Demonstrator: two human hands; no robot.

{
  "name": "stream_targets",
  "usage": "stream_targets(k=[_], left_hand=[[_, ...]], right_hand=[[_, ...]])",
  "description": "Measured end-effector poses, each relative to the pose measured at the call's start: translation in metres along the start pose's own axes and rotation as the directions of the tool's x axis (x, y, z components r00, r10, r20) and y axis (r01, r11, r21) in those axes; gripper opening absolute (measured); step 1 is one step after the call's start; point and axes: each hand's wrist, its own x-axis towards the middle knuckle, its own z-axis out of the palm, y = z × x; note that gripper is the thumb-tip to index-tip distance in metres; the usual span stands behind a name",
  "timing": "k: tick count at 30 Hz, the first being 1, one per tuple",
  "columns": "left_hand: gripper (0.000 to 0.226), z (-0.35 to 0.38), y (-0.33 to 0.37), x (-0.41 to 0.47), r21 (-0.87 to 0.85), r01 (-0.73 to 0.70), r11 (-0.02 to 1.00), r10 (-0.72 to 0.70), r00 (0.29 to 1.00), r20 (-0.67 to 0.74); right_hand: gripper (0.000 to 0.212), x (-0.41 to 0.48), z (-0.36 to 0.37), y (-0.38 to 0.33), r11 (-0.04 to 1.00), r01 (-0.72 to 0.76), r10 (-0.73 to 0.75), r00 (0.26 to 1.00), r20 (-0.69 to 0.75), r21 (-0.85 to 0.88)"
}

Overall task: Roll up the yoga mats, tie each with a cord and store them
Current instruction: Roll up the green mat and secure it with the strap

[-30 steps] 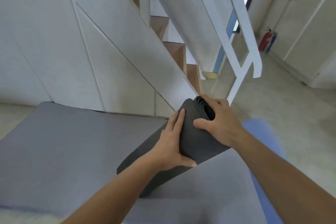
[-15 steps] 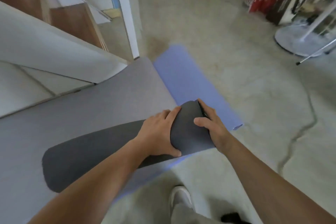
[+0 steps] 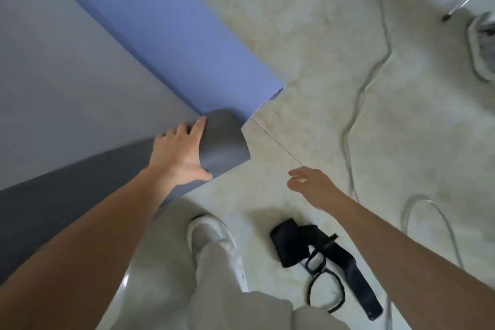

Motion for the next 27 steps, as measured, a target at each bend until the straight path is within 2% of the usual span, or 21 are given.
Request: stream_targets(k=[2, 4, 6, 8, 10, 12, 14, 15, 17, 19, 20, 23, 25, 27], left_hand=[[0.131, 0.001, 0.002, 0.002, 0.013, 0.001, 1.000, -0.001, 1.000, 0.003], [0.130, -0.001, 0.002, 0.000, 0.007, 0.001, 1.000, -0.001, 1.000, 0.002], [0.127, -0.003, 0.003, -0.001, -0.001, 0.005, 1.000, -0.005, 1.000, 0.007], [0.126, -0.004, 0.004, -0.003, -0.009, 0.006, 1.000, -0.006, 1.000, 0.014], [0.126, -0.004, 0.004, -0.003, -0.019, 0.001, 1.000, -0.001, 1.000, 0.013], [0.126, -0.004, 0.002, -0.002, -0.021, -0.002, 1.000, 0.003, 1.000, 0.012], [0.126, -0.002, 0.001, -0.001, -0.025, -0.005, 1.000, 0.005, 1.000, 0.017], [0.126, -0.002, 0.001, 0.000, -0.027, -0.007, 1.000, 0.008, 1.000, 0.019], [0.125, -0.003, -0.001, 0.000, -0.027, -0.014, 1.000, 0.015, 1.000, 0.023], [0.123, -0.007, -0.003, 0.000, -0.034, -0.016, 0.999, 0.017, 1.000, 0.024], [0.123, -0.010, -0.004, 0.000, -0.041, -0.013, 0.999, 0.014, 0.999, 0.029], [0.124, -0.023, -0.010, 0.000, -0.053, -0.001, 0.999, 0.004, 0.999, 0.053], [0.123, -0.032, -0.015, -0.001, -0.065, -0.005, 0.998, 0.007, 0.999, 0.043], [0.112, -0.038, -0.023, -0.002, -0.076, -0.021, 0.997, 0.023, 1.000, 0.020]], right_hand=[[0.022, -0.004, 0.000, 0.038, 0.979, -0.087, 0.092, 0.995, 0.023, -0.185], [0.022, -0.008, 0.011, 0.061, 0.933, -0.085, 0.121, 0.989, 0.081, -0.350], [0.035, -0.009, 0.025, 0.073, 0.858, -0.018, 0.102, 0.986, 0.135, -0.514], [0.055, -0.004, 0.042, 0.081, 0.738, 0.053, 0.064, 0.987, 0.148, -0.672], [0.065, 0.003, 0.058, 0.087, 0.602, 0.089, 0.032, 0.990, 0.135, -0.794], [0.062, 0.008, 0.071, 0.090, 0.503, 0.093, -0.009, 0.995, 0.103, -0.860], [0.046, 0.010, 0.079, 0.091, 0.483, 0.099, -0.054, 0.995, 0.082, -0.870], [0.038, 0.011, 0.078, 0.089, 0.520, 0.092, -0.063, 0.996, 0.069, -0.849], [0.029, 0.013, 0.071, 0.080, 0.702, 0.064, -0.047, 0.998, 0.043, -0.709], [0.024, 0.012, 0.054, 0.057, 0.892, 0.079, -0.057, 0.996, 0.062, -0.444], [0.024, 0.010, 0.045, 0.041, 0.944, 0.114, -0.090, 0.992, 0.090, -0.311], [0.028, -0.002, 0.020, -0.023, 0.969, 0.244, -0.234, 0.961, 0.149, -0.049], [0.023, -0.008, 0.012, -0.069, 0.941, 0.328, -0.338, 0.927, 0.162, 0.085], [0.018, -0.013, 0.014, -0.116, 0.892, 0.419, -0.444, 0.882, 0.159, 0.167]])
